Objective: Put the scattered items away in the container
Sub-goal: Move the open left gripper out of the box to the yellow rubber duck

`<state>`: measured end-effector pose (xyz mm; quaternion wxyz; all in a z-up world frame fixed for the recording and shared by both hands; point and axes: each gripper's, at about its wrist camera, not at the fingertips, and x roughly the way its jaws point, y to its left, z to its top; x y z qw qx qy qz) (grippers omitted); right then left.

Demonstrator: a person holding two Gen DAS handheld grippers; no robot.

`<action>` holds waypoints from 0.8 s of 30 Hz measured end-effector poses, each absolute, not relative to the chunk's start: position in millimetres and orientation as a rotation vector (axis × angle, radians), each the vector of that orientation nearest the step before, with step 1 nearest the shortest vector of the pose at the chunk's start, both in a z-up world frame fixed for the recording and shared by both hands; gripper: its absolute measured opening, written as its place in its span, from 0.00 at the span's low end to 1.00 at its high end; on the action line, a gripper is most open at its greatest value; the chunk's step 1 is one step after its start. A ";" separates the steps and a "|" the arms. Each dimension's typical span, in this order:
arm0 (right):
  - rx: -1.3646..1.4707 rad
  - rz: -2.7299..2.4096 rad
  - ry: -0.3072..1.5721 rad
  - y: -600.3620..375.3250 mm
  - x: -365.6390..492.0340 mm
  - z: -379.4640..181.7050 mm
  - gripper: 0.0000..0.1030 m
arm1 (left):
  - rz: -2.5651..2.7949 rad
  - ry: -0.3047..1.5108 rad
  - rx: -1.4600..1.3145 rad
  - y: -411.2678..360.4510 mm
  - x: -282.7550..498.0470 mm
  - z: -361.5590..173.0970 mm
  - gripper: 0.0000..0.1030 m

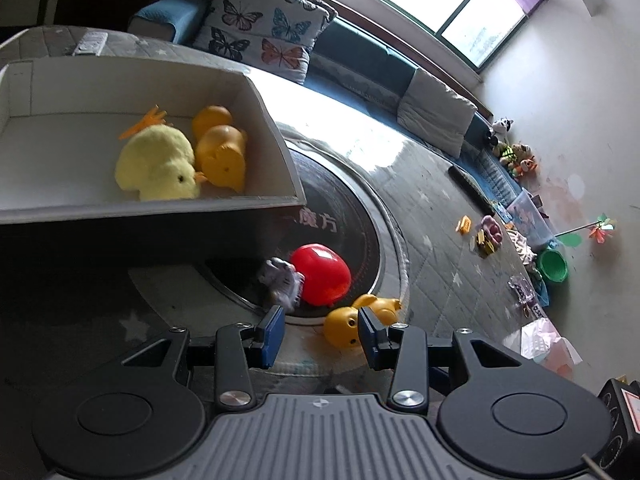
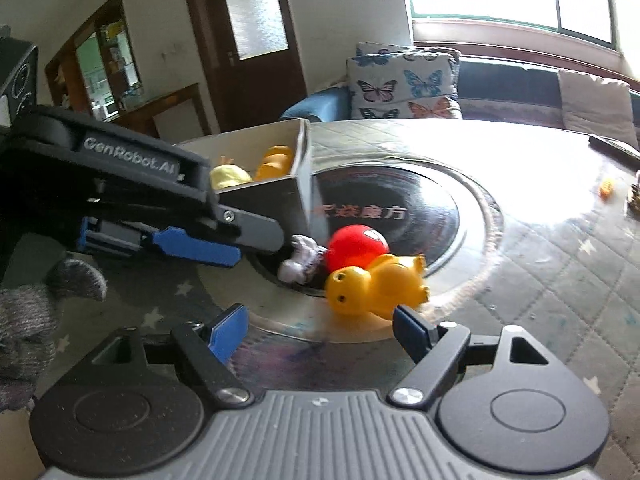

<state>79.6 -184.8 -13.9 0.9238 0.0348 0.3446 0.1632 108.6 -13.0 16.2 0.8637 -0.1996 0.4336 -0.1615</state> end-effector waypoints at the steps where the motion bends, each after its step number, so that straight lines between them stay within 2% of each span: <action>1: 0.071 0.329 0.706 -186.8 79.7 -13.8 0.79 | -0.341 0.913 -0.421 -14.5 108.8 15.4 0.41; 24: 0.048 0.300 0.732 -204.7 110.3 -25.9 0.83 | -0.331 0.978 -0.471 -23.3 117.6 3.7 0.41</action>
